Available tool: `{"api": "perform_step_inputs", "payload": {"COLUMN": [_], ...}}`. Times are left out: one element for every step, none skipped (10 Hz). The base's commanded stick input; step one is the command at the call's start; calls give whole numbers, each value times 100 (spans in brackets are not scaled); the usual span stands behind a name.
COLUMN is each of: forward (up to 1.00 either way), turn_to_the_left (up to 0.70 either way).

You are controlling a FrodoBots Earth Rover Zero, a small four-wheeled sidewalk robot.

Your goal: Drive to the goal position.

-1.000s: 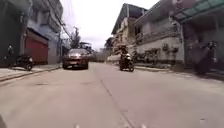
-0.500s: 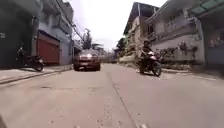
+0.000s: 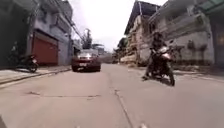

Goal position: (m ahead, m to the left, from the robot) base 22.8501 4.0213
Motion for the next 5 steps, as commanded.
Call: {"api": "perform_step_inputs", "payload": {"forward": [100,100,100,100,92], "turn_to_the_left": [0,0,0,0,0]}}
